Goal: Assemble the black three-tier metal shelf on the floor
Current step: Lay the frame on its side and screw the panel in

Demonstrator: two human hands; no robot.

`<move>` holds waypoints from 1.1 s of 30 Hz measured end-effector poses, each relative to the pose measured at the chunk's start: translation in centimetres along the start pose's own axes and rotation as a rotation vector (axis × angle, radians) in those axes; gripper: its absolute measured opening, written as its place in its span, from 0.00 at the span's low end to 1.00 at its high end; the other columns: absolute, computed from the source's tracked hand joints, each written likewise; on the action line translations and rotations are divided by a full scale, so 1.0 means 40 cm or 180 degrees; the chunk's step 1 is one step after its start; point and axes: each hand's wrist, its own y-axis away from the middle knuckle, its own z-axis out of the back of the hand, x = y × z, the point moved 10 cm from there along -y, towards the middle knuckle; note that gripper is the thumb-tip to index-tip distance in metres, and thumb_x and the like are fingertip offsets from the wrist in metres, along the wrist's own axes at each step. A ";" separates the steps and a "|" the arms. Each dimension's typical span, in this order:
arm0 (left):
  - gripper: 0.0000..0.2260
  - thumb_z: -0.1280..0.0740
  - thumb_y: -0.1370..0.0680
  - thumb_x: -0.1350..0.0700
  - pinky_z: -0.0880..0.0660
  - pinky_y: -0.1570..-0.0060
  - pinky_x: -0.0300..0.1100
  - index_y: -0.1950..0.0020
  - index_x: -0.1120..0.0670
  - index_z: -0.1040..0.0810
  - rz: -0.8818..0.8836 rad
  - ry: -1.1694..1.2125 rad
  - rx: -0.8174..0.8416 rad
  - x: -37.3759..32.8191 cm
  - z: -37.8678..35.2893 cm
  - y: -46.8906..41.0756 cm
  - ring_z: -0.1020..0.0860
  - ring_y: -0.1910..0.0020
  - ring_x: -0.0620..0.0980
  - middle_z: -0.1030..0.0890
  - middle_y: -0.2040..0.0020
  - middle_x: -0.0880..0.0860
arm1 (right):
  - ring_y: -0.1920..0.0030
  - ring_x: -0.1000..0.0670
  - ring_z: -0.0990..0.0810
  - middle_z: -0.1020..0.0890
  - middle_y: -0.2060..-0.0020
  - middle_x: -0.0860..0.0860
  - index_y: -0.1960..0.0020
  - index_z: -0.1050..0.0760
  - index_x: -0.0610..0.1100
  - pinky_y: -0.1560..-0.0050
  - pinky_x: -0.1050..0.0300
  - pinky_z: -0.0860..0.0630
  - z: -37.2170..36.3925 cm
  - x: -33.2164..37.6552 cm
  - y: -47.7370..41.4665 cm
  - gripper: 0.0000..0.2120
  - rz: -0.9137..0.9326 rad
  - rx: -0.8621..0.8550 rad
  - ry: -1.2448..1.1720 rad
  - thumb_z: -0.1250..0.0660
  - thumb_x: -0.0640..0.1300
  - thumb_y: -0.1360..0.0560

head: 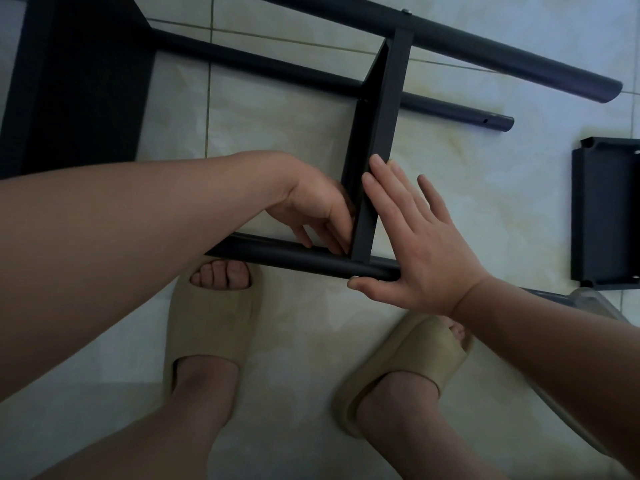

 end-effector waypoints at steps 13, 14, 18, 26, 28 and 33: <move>0.08 0.30 0.22 0.57 0.33 0.29 0.59 0.43 0.50 0.18 0.0143 -0.0174 0.0043 -0.009 -0.004 0.007 0.17 0.45 0.42 0.14 0.45 0.47 | 0.18 0.45 0.53 0.50 0.18 0.45 0.18 0.50 0.40 0.21 0.34 0.51 -0.002 -0.005 -0.002 0.52 -0.0010 0.0064 -0.0045 0.41 0.74 0.27; 0.08 0.30 0.22 0.57 0.33 0.29 0.59 0.44 0.50 0.18 0.0148 -0.0169 0.0030 -0.007 -0.003 0.006 0.17 0.45 0.42 0.14 0.46 0.47 | 0.18 0.45 0.53 0.50 0.17 0.45 0.18 0.50 0.40 0.21 0.33 0.51 -0.002 -0.005 -0.002 0.52 -0.0013 0.0059 -0.0032 0.41 0.74 0.27; 0.09 0.30 0.23 0.56 0.32 0.29 0.57 0.44 0.50 0.17 0.0231 -0.0167 -0.0096 0.005 0.002 -0.001 0.17 0.45 0.43 0.14 0.47 0.46 | 0.18 0.44 0.53 0.51 0.17 0.44 0.17 0.51 0.40 0.22 0.33 0.50 -0.006 -0.005 -0.002 0.53 -0.0008 0.0069 0.0036 0.41 0.74 0.27; 0.07 0.30 0.22 0.53 0.36 0.28 0.57 0.45 0.48 0.17 0.0494 -0.0379 -0.0127 0.008 0.012 0.007 0.19 0.42 0.44 0.13 0.51 0.44 | 0.18 0.44 0.53 0.50 0.18 0.44 0.17 0.51 0.39 0.22 0.33 0.50 -0.005 -0.002 -0.001 0.53 -0.0003 0.0058 0.0041 0.40 0.74 0.27; 0.08 0.31 0.22 0.54 0.36 0.28 0.58 0.43 0.49 0.18 0.0518 -0.0347 -0.0124 0.006 0.010 0.004 0.19 0.41 0.44 0.13 0.49 0.45 | 0.18 0.44 0.53 0.50 0.18 0.44 0.18 0.50 0.39 0.22 0.33 0.50 -0.004 -0.003 -0.001 0.53 -0.0006 0.0059 0.0035 0.40 0.73 0.27; 0.08 0.31 0.22 0.57 0.36 0.28 0.58 0.44 0.50 0.18 0.0529 -0.0233 -0.0165 0.005 0.011 0.006 0.19 0.42 0.44 0.13 0.50 0.47 | 0.18 0.44 0.53 0.50 0.18 0.44 0.18 0.50 0.39 0.22 0.33 0.49 -0.003 -0.002 -0.001 0.53 -0.0009 0.0071 0.0018 0.40 0.73 0.27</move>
